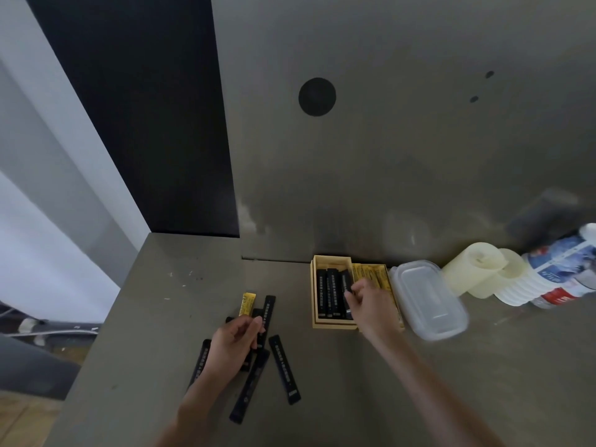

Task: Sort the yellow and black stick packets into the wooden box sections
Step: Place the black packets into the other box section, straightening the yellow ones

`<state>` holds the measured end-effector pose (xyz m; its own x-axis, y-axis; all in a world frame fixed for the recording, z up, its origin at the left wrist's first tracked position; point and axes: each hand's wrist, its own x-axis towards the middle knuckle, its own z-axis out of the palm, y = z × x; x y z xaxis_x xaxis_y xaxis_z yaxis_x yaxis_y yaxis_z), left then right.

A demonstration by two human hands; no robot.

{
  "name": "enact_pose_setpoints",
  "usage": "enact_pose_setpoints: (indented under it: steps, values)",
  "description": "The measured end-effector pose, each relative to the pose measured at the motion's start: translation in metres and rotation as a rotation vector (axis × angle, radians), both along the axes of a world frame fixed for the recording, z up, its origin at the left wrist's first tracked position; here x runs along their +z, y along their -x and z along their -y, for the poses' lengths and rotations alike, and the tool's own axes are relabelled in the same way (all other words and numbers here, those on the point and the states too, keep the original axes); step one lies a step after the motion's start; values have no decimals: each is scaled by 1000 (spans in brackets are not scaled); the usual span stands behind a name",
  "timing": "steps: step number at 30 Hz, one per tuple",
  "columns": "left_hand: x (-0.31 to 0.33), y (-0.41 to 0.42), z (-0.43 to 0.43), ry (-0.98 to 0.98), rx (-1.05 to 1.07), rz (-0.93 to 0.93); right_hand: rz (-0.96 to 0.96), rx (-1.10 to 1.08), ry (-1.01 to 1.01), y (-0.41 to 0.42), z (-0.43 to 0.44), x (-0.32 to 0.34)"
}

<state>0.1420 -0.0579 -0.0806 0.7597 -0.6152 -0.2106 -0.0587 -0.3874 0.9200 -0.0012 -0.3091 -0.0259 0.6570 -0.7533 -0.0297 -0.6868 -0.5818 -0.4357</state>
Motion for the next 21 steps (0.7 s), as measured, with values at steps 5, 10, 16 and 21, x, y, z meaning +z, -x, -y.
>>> enact_pose_setpoints:
  steps: [5, 10, 16, 21]
  values:
    - [0, 1, 0, -3, 7, 16, -111, 95, 163, -3, -8, -4]
    - [1, 1, 0, -15, -6, 16, -32, 123, 177, 5, -5, -11]
    - [4, 2, 0, -20, 6, 1, -19, 146, 189, 11, -1, -24]
    - [13, 2, 2, 18, 65, -112, 117, 139, 133, 16, -4, -24]
